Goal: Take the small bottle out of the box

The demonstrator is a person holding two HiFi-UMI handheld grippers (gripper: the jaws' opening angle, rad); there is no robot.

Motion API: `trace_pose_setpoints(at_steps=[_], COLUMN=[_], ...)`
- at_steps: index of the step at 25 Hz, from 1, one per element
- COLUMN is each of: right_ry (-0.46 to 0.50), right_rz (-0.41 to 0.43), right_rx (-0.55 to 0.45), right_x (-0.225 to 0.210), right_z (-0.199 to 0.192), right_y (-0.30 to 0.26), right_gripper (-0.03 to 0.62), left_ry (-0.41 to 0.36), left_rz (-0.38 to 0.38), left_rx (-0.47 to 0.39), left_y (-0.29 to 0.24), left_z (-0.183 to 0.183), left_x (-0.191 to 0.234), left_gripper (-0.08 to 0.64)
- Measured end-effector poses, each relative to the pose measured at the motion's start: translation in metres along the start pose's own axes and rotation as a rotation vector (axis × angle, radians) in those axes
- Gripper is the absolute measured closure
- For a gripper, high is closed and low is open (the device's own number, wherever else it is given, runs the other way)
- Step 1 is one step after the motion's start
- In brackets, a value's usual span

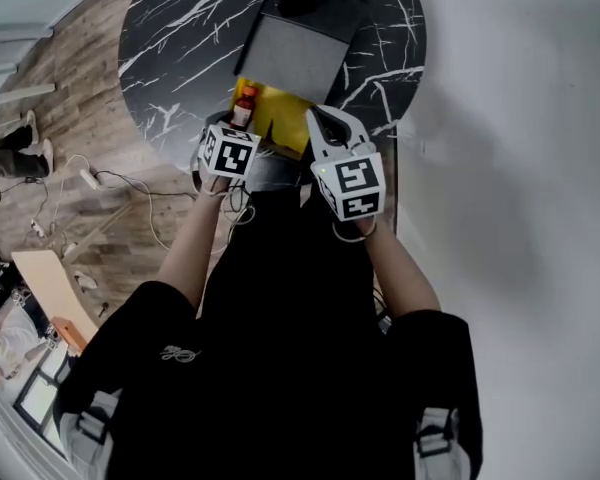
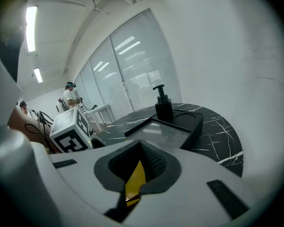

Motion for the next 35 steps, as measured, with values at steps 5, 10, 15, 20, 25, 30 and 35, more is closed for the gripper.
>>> trace_pose_setpoints(at_steps=[5,10,15,20,25,30,35], right_ry=[-0.017,-0.037,-0.061,-0.084,-0.107,-0.122,-0.139], right_rz=[0.004,0.008,-0.009,-0.024,-0.045,-0.064,-0.075], right_rx=[0.003,-0.004,-0.02,-0.035,-0.045,-0.048,-0.055], right_x=[-0.005,-0.011,-0.019,-0.027,-0.032,-0.039,-0.04], right_z=[-0.003,-0.004,-0.004,-0.005,-0.008,-0.014,-0.019], right_y=[0.0,0.0,0.002,0.005,0.014,0.02,0.024], right_gripper=[0.597,0.597,0.597,0.597,0.597,0.597,0.597], left_ry=[-0.02,-0.038,-0.076,-0.082,-0.133,-0.163,-0.218], left_rz=[-0.021,-0.026,-0.029,-0.086,-0.102,-0.102,-0.113], left_rx=[0.012,0.032,0.049,0.052,0.073,0.076,0.087], left_y=[-0.001,-0.005,-0.007,-0.011,-0.014,-0.017,-0.018], left_z=[0.006,0.008,0.012,0.021,0.023,0.025,0.026], left_x=[-0.004,-0.005,-0.006,-0.021,-0.031,-0.032,-0.038], left_gripper=[0.393,0.391,0.391,0.388,0.383,0.382,0.38])
Point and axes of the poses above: the fingertips, and each gripper's own axes: y backward along the fingers, x to its left, z out of its top, the point moved 3 cm from there along y, backward along the fingers, and after that the axes turned 5 degrees about z, right-handed, at the moved point
